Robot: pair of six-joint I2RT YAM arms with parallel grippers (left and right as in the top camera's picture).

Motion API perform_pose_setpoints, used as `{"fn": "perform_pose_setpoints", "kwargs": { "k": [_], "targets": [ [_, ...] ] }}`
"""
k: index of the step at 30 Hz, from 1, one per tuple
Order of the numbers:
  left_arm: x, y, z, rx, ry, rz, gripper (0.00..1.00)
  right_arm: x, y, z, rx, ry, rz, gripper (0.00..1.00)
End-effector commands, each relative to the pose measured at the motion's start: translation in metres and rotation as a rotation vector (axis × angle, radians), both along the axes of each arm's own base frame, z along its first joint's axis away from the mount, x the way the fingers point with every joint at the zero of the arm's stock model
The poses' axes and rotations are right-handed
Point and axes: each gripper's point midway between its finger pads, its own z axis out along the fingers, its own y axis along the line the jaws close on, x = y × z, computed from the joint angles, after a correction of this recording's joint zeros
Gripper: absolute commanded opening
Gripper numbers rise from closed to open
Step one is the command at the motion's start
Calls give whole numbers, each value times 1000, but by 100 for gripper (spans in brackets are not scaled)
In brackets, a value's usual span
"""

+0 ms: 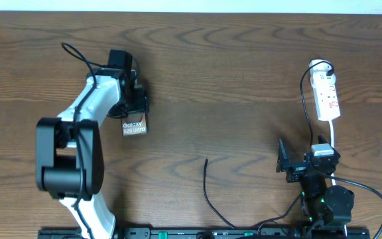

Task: Plug charger to phone and switch on socket
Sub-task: 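Lift the phone with the left gripper and tilt it upright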

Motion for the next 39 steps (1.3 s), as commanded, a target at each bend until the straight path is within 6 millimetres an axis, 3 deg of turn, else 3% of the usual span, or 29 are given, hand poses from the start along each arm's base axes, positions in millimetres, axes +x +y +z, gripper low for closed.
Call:
{"fn": "perform_pose_setpoints", "kwargs": {
  "k": [1,5,10,15,25,32,39],
  "targets": [
    [16,-7,52,-44,-141,-2,8,0,2,-1,-13,-2,9,99],
    [15,-12,77,-81,-194,-12,8,0,2,-1,-13,-2,9,99],
    [6,-36,104,-222,-225,-50,8,0,2,-1,-13,-2,9,99],
    [-3,-56,129,-383,-216,23,8,0,2,-1,-13,-2,9,99],
    [-18,-90,168,-828,53,468,8,0,2,-1,-13,-2,9,99],
    [-23,-89,197,-1071,219,574,8,0,2,-1,-13,-2,9,99],
    [-24,-71,221,-1234,298,623,8,0,2,-1,-13,-2,9,99]
  ]
}}
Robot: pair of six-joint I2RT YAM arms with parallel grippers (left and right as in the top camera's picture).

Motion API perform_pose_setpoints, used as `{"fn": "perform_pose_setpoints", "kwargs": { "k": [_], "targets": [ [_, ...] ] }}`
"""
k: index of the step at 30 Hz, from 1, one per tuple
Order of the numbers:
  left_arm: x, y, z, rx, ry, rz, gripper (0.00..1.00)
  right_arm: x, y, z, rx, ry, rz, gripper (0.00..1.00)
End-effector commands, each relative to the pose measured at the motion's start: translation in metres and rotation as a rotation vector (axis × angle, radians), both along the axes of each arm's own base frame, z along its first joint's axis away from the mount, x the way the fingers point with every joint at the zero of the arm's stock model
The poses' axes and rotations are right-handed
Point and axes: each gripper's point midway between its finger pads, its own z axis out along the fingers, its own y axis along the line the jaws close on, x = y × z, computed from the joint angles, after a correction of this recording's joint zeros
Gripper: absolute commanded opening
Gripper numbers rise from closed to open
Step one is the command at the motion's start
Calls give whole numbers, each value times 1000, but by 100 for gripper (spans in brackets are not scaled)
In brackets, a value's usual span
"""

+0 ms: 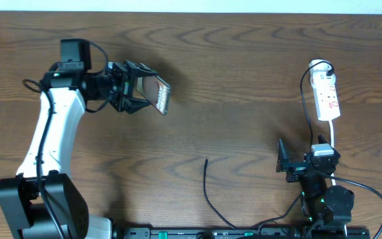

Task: Plug charger to phone and switch on socket
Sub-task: 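Lift the phone with the left gripper and tilt it upright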

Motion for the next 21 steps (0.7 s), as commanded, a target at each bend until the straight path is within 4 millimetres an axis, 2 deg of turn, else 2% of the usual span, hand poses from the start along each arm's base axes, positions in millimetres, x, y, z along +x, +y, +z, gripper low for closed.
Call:
{"fn": "perform_pose_setpoints", "kwargs": {
  "k": [1,5,10,16,21],
  "targets": [
    [-5,0,46,-177,-31,-16,7,0,2,-1,-13,-2,9,99],
    [-6,10,56,-249,-19,1,8,0,2,-1,-13,-2,9,99],
    [-5,17,60,-281,1,25,8,0,2,-1,-13,-2,9,99],
    [-5,17,60,-326,126,76,7,0,2,-1,-13,-2,9,99],
    [-5,17,60,-326,125,76,7,0,2,-1,-12,-2,9,99]
  ]
}}
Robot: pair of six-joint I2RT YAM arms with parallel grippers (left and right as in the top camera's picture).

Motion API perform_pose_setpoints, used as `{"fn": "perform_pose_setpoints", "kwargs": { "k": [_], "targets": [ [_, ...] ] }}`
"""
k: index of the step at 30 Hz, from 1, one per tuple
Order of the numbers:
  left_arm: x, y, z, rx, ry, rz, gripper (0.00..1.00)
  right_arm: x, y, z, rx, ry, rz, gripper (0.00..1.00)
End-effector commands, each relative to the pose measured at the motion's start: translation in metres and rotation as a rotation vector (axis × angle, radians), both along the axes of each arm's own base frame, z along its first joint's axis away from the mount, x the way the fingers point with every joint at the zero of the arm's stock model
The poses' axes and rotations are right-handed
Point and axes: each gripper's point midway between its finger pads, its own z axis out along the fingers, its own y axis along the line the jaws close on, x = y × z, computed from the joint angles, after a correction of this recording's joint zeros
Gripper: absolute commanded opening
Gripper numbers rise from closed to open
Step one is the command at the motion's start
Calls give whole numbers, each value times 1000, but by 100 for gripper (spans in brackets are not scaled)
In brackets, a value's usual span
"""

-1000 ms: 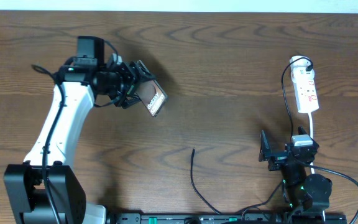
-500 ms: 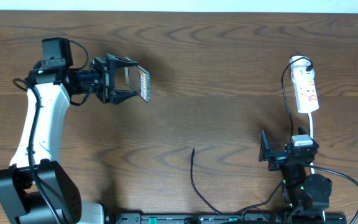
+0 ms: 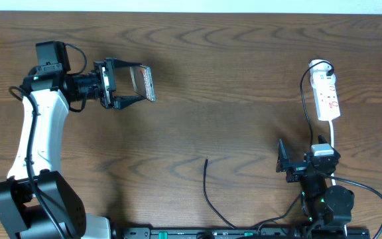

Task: Plug charger to phone and switch on socket
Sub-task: 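Lift the phone with the left gripper and tilt it upright, then reach the right gripper toward the phone's right edge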

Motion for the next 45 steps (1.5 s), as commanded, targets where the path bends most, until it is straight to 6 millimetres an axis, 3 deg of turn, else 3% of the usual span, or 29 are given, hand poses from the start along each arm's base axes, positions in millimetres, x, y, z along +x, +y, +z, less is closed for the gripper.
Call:
{"fn": "perform_pose_setpoints", "kwargs": {
  "k": [1,6,12,19,25,31,36,42,45],
  "targets": [
    [-4,-3,29,-54,-46,-16,7,0,2,-1,-13,-2,9,99],
    [-3,-2,26,-28,-77,-19,8,0,2,-1,-13,-2,9,99],
    [5,9,5,152,-174,-6,8,0,2,-1,-13,-2,9,99],
    [7,39,-44,438,-66,75,7,0,-1,0,-47,-7,0,99],
    [-5,48,-72,515,25,86,7,0,0,1,-47,-11,3,99],
    [-9,51,-86,595,55,84,7,-5,35,42,30,-171,204,99],
    [-7,44,-86,596,43,74,7,-5,33,67,365,-194,184,99],
    [-5,37,-85,595,30,63,7,-1,35,98,521,-150,188,99],
    [-5,34,-85,590,37,65,7,12,46,112,600,-36,225,99]
  ]
}}
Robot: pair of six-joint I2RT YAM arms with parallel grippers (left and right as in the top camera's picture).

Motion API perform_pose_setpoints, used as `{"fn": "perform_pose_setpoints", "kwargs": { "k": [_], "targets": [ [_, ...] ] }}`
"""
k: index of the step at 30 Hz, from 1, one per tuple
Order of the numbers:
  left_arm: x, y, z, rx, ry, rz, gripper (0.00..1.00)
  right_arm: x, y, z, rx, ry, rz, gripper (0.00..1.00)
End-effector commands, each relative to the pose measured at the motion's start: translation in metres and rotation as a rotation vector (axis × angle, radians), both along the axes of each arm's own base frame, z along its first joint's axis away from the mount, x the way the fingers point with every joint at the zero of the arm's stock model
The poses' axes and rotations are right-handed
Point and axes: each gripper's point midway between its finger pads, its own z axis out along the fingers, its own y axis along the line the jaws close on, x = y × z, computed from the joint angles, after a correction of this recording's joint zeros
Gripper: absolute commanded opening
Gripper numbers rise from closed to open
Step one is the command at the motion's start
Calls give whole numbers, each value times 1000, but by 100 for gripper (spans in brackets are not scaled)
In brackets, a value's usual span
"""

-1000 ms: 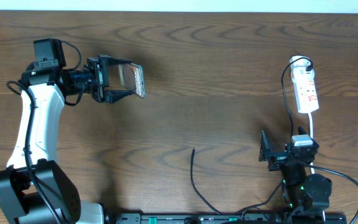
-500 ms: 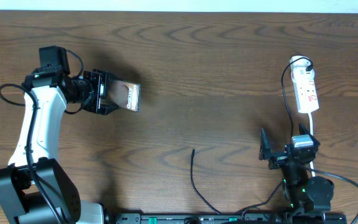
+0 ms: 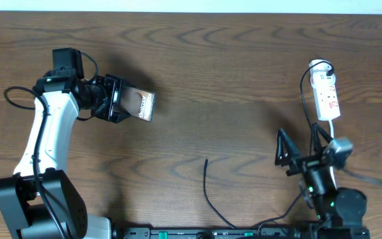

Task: Plug charger to phone and switch on socket
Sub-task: 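Reach the right gripper toward the phone's right edge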

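My left gripper (image 3: 132, 106) is shut on the phone (image 3: 140, 105), holding it above the table at the upper left; the phone shows a screen with "Galaxy" lettering and sits tilted. The black charger cable (image 3: 206, 189) lies on the wood at bottom centre, its free end (image 3: 206, 160) pointing up. A white socket strip (image 3: 326, 97) lies at the far right, a white plug (image 3: 320, 66) at its top. My right gripper (image 3: 301, 146) stands open below the strip, fingers spread, holding nothing.
A white lead (image 3: 333, 133) runs from the socket strip down toward the right arm's base (image 3: 333, 202). A black rail (image 3: 211, 233) edges the table's front. The brown wooden table (image 3: 231, 86) spans the view.
My left gripper has moved slightly down and right with the phone, which has turned so its screen faces up. My right gripper has risen and tilted, its fingers now spread wider.
At first my left gripper was down over the phone lying on the table. Then it held the phone raised and turned on edge, further right, then a little further left. Now the phone is tilted face-up in the grip, and my right arm, still until now, has shifted.
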Motion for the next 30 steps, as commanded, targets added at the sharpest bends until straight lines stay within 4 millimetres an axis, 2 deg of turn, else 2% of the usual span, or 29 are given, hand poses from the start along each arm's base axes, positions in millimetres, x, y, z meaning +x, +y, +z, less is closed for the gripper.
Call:
{"fn": "perform_pose_setpoints", "kwargs": {
  "k": [1,4,6,11,14,15,17,21,26,30],
  "targets": [
    [-1,-7,12,-12,-27,-2,8,12,19,33,165,108,120,99],
    [1,-11,13,-15,-31,-4,7,33,47,43,247,260,295,99],
    [2,-15,14,-18,-35,-7,8,53,77,49,279,389,512,99],
    [5,-21,16,-32,-30,9,7,96,113,44,351,537,821,99],
    [10,-25,18,-36,-46,18,7,132,124,21,433,625,849,99],
    [12,-25,17,-27,-42,30,7,148,129,6,506,690,830,99],
    [12,-25,13,7,-29,50,7,163,140,-20,629,804,814,99],
    [12,-25,6,91,-26,56,8,170,170,-59,674,882,857,99],
    [11,-29,-2,193,-27,51,7,152,219,-109,631,970,927,99],
    [9,-34,-4,233,-28,38,7,134,245,-116,545,931,1006,99]
  ]
}}
